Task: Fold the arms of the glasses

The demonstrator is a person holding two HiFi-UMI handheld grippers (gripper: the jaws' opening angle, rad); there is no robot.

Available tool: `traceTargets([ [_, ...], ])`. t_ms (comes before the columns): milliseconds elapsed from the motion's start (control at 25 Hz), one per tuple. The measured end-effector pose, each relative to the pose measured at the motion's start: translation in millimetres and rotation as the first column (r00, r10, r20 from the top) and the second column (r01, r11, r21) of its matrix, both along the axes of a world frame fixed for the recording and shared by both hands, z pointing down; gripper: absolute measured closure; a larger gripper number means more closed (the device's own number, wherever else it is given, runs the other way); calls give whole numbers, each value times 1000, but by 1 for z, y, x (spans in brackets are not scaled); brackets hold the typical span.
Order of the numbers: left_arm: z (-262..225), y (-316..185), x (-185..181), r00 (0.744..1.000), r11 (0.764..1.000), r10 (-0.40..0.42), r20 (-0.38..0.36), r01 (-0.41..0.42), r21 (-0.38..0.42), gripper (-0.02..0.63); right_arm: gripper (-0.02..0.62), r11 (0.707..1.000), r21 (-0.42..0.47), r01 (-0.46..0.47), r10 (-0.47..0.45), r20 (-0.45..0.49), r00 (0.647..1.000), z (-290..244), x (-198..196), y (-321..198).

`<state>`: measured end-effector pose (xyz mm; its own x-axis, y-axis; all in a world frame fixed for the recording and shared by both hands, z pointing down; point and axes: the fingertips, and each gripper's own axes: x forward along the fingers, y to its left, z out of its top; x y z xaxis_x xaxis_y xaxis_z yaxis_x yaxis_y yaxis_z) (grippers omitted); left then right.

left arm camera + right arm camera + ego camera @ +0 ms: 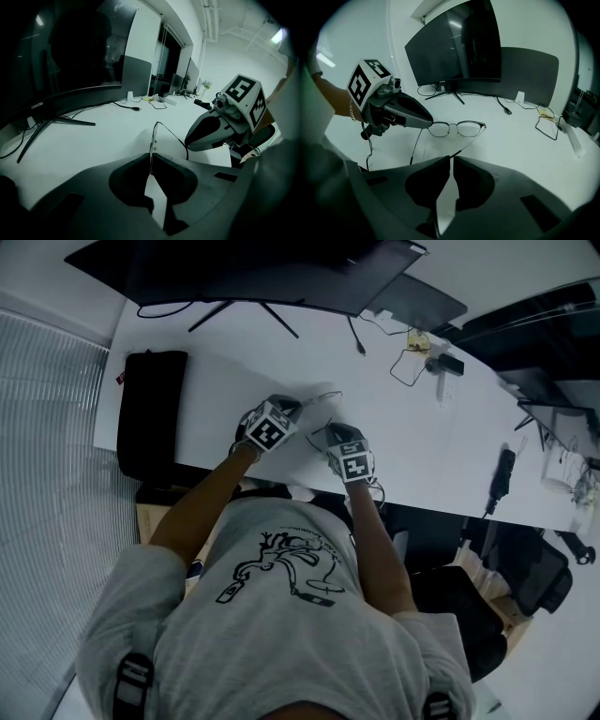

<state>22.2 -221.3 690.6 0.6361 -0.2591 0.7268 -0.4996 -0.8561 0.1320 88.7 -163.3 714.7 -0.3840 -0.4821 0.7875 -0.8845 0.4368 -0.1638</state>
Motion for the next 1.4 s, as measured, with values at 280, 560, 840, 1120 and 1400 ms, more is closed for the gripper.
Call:
traceTargets([
  [280, -1, 7, 2, 1000, 1000, 8, -8, -8, -7, 571, 565, 1000, 4, 3, -3, 3, 1000, 0, -3, 1],
  [560, -1, 14, 5, 1000, 1000, 16, -11, -16, -19, 571, 565, 1000, 20, 15, -15, -4, 1000, -4, -8, -3],
  [840, -4, 21, 11, 999, 999, 29, -25, -29, -23, 571, 565, 1000, 23, 21, -21, -3, 1000, -5, -11, -3],
  [1120, -1, 32, 15, 998, 998, 53, -22, -54, -35, 572, 565, 1000, 1, 18, -18, 8, 1000, -1, -13, 1],
  [1400, -3, 42, 21, 997, 997, 70, -27, -71, -35, 572, 565, 1000, -10, 19, -19, 8, 1000, 0, -12, 5],
])
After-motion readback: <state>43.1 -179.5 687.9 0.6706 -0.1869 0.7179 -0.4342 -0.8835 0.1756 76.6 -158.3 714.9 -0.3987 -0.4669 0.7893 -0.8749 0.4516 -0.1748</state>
